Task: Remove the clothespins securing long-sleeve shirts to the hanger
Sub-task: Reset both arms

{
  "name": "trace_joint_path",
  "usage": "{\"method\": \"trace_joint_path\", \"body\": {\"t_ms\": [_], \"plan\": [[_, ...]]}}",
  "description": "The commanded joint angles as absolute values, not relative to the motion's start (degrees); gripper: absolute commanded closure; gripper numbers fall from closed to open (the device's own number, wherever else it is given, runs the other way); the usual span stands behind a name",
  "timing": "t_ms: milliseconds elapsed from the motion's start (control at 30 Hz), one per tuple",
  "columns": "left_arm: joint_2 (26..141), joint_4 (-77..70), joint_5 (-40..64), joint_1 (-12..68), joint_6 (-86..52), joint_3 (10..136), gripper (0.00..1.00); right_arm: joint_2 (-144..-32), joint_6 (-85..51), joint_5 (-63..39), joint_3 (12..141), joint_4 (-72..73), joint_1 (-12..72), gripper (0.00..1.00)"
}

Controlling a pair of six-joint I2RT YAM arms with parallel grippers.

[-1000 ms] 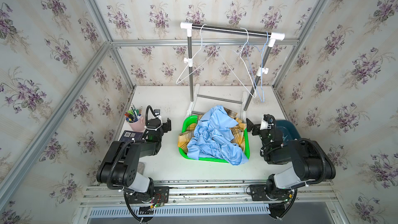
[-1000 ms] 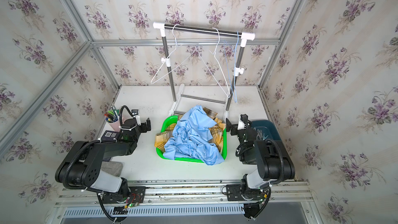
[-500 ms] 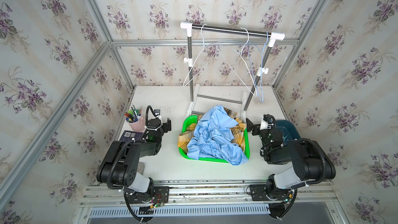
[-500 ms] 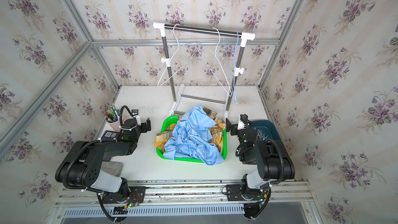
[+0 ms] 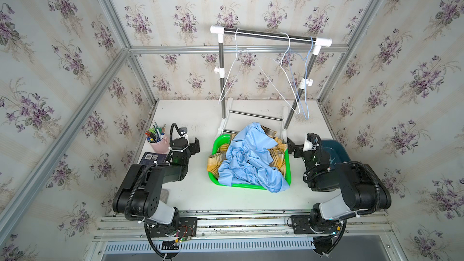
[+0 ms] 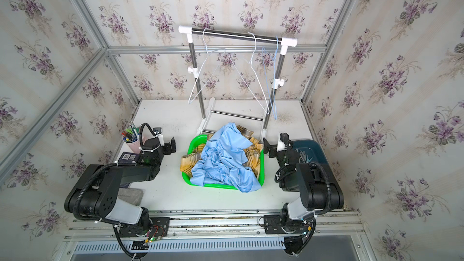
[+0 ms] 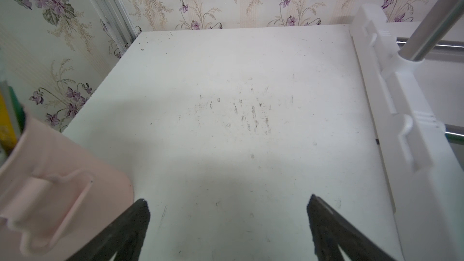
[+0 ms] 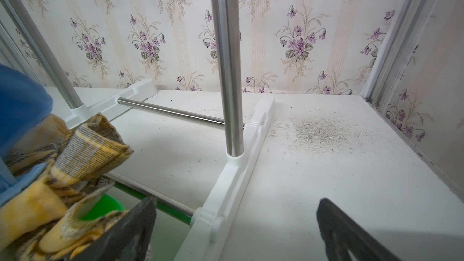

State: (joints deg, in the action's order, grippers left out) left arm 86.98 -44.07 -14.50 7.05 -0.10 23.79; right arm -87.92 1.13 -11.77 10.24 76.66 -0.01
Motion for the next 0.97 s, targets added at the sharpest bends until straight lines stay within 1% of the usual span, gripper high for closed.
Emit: {"method": "trace_joint_path", "body": {"t_ms": [0,733,933], "plan": [[87.05,-44.34,-15.03,7.03,0.34,24.17,0.01,-87.98,2.11,-12.35,10.34,78.05,0.05,0.00],[87.09,-44.38,-15.03,7.03,0.32,24.15,0.01,-88.29,2.20,-12.50,11.29,76.67,0.00,0.00],[87.05,-44.38,-15.03,7.03,0.32,24.16,0.01,-88.23,1.12,-10.17,11.51,76.04,0.00,0.00]]}}
